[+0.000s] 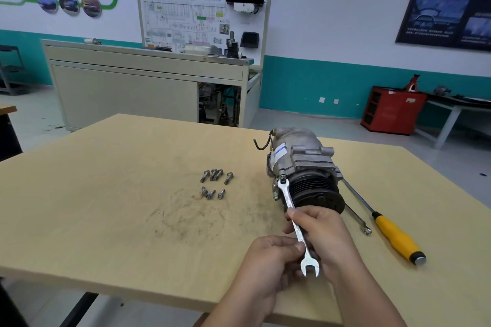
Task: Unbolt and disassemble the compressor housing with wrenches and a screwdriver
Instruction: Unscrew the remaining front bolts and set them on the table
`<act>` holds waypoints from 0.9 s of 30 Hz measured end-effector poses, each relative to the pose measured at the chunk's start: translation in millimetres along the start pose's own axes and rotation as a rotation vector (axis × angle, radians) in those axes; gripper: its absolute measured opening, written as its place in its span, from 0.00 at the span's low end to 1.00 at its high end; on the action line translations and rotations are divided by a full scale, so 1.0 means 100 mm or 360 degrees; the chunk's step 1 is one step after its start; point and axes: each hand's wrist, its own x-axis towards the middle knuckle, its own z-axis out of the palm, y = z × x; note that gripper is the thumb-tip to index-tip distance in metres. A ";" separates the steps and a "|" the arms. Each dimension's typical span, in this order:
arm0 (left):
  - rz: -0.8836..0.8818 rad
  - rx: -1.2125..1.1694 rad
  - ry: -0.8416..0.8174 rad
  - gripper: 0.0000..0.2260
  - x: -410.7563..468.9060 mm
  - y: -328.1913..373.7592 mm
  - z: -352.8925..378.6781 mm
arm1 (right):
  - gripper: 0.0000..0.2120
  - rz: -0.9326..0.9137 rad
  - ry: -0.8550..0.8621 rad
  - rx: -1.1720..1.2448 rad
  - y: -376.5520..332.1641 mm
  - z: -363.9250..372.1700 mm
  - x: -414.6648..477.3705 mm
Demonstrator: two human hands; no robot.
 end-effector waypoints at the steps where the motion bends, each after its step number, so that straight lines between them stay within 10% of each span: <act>1: -0.0032 -0.0066 -0.0048 0.12 0.00 0.01 0.01 | 0.09 0.0063 -0.0068 0.0041 -0.03 -0.03 0.00; 10: -0.0252 -0.0600 -0.0200 0.07 -0.05 0.06 0.02 | 0.12 0.0265 -0.0379 0.0379 -0.07 -0.10 0.00; 27: -0.0014 -0.0156 0.0003 0.17 -0.12 0.09 -0.13 | 0.11 0.0175 -0.0201 0.0269 -0.06 0.18 -0.04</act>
